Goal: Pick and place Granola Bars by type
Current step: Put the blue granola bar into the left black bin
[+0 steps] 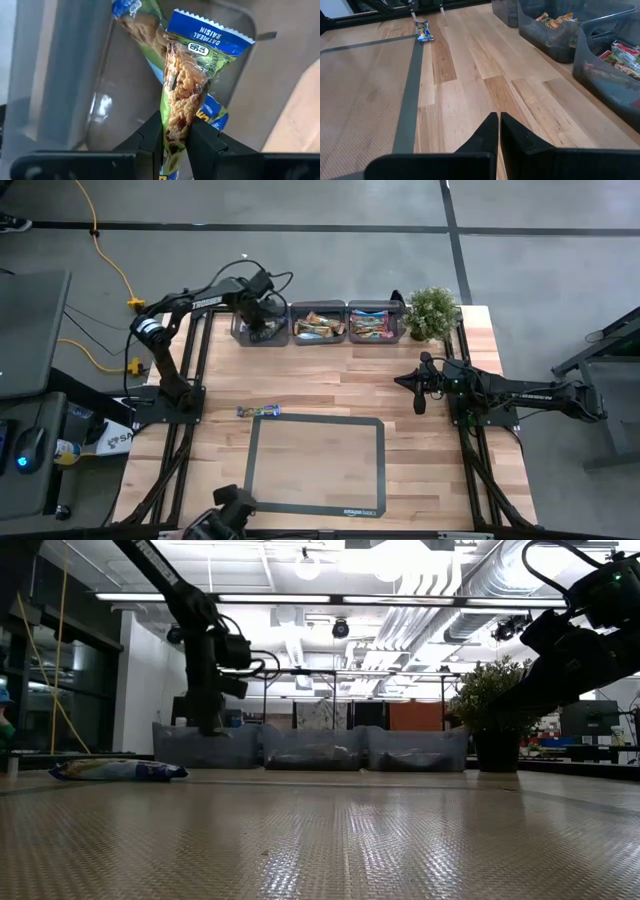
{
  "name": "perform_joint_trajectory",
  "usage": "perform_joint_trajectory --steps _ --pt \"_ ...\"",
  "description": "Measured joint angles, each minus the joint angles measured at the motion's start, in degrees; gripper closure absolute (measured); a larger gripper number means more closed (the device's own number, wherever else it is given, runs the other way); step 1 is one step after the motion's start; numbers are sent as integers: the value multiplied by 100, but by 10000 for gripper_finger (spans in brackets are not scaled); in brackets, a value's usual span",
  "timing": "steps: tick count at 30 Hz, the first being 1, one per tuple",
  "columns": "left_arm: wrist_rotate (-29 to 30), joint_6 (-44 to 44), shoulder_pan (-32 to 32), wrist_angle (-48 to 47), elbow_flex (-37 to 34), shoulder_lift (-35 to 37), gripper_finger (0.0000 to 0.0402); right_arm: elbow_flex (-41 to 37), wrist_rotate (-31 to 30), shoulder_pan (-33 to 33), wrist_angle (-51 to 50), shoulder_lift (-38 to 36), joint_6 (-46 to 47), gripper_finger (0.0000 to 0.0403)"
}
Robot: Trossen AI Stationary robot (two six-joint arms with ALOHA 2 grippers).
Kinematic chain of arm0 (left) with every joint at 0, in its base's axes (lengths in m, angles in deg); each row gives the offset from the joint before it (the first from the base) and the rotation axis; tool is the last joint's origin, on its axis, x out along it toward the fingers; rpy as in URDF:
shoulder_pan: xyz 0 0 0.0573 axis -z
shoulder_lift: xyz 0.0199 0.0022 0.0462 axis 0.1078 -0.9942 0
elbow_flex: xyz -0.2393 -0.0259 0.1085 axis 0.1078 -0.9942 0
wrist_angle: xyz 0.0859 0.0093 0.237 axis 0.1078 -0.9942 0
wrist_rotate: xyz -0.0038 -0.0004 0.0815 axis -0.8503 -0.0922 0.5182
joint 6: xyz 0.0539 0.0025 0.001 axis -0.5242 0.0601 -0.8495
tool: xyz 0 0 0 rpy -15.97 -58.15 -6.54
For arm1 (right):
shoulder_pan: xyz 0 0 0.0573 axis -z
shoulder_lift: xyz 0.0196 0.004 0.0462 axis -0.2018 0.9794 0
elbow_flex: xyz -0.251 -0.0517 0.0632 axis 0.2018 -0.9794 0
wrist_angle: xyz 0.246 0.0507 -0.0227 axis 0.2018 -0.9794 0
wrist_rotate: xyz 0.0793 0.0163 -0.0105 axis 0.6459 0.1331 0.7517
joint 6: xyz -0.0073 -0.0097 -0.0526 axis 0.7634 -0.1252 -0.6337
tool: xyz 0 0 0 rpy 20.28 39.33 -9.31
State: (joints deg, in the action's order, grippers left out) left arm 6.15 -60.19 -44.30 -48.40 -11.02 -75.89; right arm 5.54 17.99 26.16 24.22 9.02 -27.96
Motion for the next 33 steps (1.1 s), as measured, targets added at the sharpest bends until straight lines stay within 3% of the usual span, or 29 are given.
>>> perform_joint_trajectory --steps 8,20,27,33 --pt "-36 -102 -10 266 5 -25 311 2 0 2 0 0 1 402" --pt "-321 -132 -10 -185 3 152 187 0 -1 2 0 -1 1 402" --pt "-607 -115 -10 97 1 1143 170 0 0 2 0 0 1 402" --pt "-1669 517 -12 379 3 2357 169 0 -2 0 0 0 1 402"
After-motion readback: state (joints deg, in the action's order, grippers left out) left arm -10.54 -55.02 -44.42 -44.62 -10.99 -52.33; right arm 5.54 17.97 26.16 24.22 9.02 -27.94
